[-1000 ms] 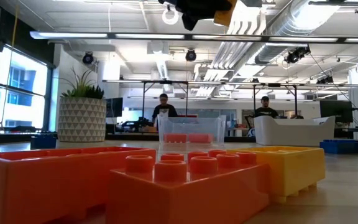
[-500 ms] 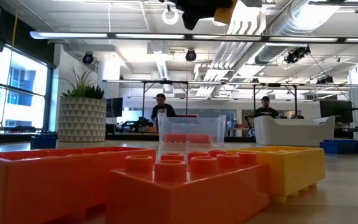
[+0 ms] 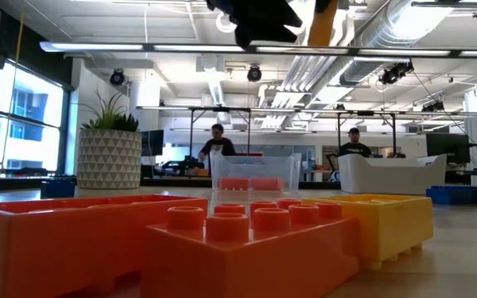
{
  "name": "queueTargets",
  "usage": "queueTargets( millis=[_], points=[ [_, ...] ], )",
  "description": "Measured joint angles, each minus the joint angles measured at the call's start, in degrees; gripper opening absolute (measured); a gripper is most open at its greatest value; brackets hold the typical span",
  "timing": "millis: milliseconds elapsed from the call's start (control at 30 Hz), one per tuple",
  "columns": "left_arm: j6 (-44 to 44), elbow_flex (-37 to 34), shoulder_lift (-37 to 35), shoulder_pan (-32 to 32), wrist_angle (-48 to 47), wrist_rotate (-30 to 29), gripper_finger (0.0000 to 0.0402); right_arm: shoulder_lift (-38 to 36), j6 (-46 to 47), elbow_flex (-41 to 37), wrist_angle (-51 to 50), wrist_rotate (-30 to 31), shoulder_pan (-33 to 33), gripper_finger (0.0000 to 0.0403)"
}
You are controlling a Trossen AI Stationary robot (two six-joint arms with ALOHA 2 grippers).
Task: Sort & place blocks by color
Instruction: Put the yellow game piece into the top white bin
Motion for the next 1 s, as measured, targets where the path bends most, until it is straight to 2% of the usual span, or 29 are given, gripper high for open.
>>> queueTargets(
  millis=[200,533,733,1000],
  points=[
    [-0.2,0.0,0.0,1.1,-7.7,-0.4,0.021,0.3,2.2,-2.6,0.2,3.9,-1.8,0.007],
    [1.3,-0.1,0.0,0.9,-18.4,-4.5,0.0202,0.2,6.7,-15.1,0.7,8.7,-8.7,0.007],
    [1.6,-0.1,-0.1,0.9,-23.6,-9.0,0.0202,0.2,8.6,-22.8,-0.5,12.5,-15.3,0.007],
    [1.6,-0.1,-0.1,0.9,-27.3,-9.4,0.0202,0.1,8.5,-32.0,0.2,13.2,-26.1,0.0075]
  ],
)
